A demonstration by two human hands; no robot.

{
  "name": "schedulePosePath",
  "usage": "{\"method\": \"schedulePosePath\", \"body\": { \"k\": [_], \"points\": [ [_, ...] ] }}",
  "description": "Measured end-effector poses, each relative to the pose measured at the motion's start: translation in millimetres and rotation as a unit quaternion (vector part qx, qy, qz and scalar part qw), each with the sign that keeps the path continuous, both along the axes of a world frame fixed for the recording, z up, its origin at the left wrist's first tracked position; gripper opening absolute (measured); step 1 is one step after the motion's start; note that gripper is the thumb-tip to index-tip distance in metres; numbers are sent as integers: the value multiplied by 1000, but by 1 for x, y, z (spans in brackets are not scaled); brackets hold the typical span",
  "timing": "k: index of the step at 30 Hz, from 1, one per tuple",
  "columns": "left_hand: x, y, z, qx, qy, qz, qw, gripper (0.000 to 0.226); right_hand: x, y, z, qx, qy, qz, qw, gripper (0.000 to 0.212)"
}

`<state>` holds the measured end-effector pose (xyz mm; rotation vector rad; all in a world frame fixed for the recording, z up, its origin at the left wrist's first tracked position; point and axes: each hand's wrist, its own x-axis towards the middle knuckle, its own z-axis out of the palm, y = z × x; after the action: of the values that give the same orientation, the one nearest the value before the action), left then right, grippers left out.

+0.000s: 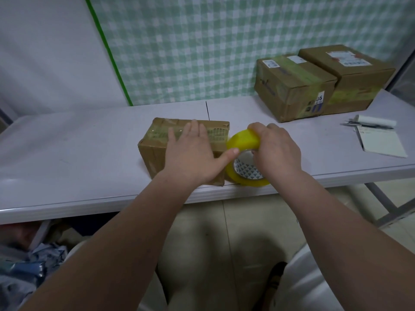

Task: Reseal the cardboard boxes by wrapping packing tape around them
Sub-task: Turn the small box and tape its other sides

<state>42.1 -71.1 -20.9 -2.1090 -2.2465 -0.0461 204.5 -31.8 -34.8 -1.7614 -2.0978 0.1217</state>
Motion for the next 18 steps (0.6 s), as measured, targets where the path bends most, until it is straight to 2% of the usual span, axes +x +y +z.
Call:
{"method": "schedulePosePath", "body": {
  "k": [5, 12, 18],
  "points": [
    [16, 5, -1, 20, 32, -48, 998, 82, 5, 1, 0, -1, -6, 3, 1000, 46],
    [22, 4, 7, -50, 2, -48, 998, 60, 3, -2, 1, 0, -10, 6, 1000, 46],
    [20, 4, 10, -69, -41, -48, 996, 60, 6, -13, 8, -17, -14, 23, 999, 47]
  ]
}}
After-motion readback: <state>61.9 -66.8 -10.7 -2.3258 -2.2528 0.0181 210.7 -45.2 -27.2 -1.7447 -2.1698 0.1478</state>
